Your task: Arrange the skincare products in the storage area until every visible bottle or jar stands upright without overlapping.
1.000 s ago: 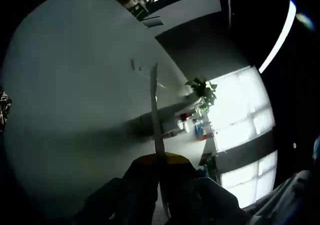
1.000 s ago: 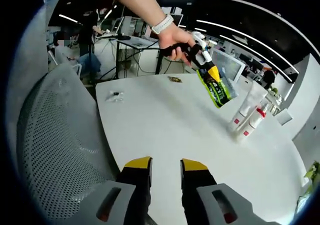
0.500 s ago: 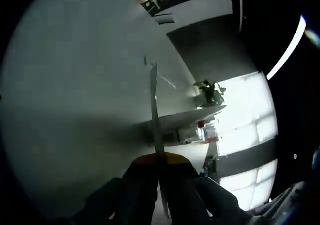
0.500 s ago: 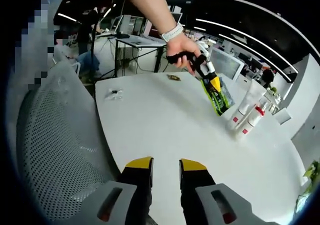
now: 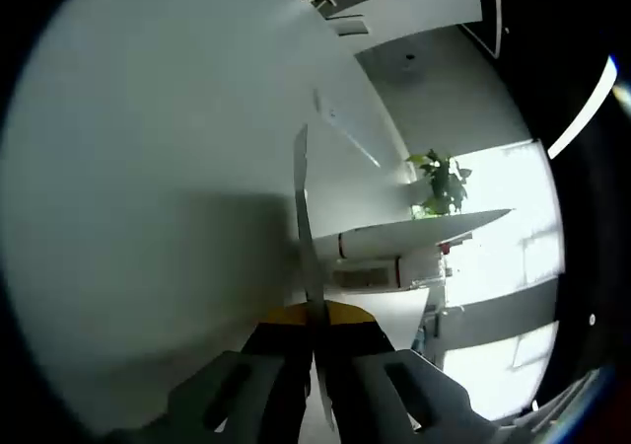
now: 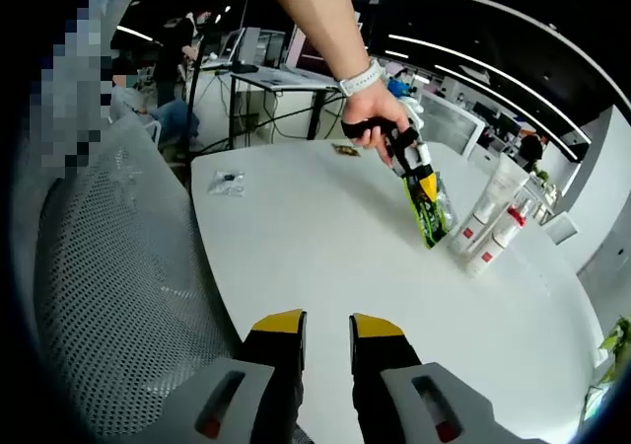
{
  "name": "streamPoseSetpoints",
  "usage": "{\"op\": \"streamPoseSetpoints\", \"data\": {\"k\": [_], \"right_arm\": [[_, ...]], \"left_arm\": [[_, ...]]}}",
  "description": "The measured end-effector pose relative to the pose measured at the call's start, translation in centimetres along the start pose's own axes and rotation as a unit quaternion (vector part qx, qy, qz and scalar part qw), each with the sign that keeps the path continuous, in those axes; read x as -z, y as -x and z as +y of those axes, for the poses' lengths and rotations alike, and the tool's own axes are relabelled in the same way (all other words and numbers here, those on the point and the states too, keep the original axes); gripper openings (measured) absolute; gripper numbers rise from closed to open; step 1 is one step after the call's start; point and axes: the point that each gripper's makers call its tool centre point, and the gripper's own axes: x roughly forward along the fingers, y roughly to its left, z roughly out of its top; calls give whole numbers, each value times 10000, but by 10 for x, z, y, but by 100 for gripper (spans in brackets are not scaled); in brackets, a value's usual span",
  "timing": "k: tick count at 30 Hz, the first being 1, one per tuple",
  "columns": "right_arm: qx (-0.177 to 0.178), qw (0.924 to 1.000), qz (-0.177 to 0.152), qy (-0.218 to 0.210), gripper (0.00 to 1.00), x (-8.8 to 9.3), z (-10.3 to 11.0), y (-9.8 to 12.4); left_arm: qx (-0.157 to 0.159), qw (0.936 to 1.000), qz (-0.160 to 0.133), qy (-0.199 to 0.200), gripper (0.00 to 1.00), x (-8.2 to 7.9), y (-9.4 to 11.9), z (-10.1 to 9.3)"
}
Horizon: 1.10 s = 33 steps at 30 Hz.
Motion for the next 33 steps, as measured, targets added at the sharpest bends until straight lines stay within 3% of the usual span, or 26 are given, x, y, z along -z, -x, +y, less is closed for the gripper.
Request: {"op": "streamPoseSetpoints", "data": {"k": [18,24,33], "right_arm": [[-27,10000,74,-24,11,2,2,0],[-19,10000,78,-16,11,2,2,0],[-25,9999,105,-9,11,4,2,-1]], "left_arm": [[-524,9984,129,-141,3,-6,-5,11],[-806,9956,377,-303,18,0,-3,14],[-1197,9886,586,-705,21,0,6,18]]}}
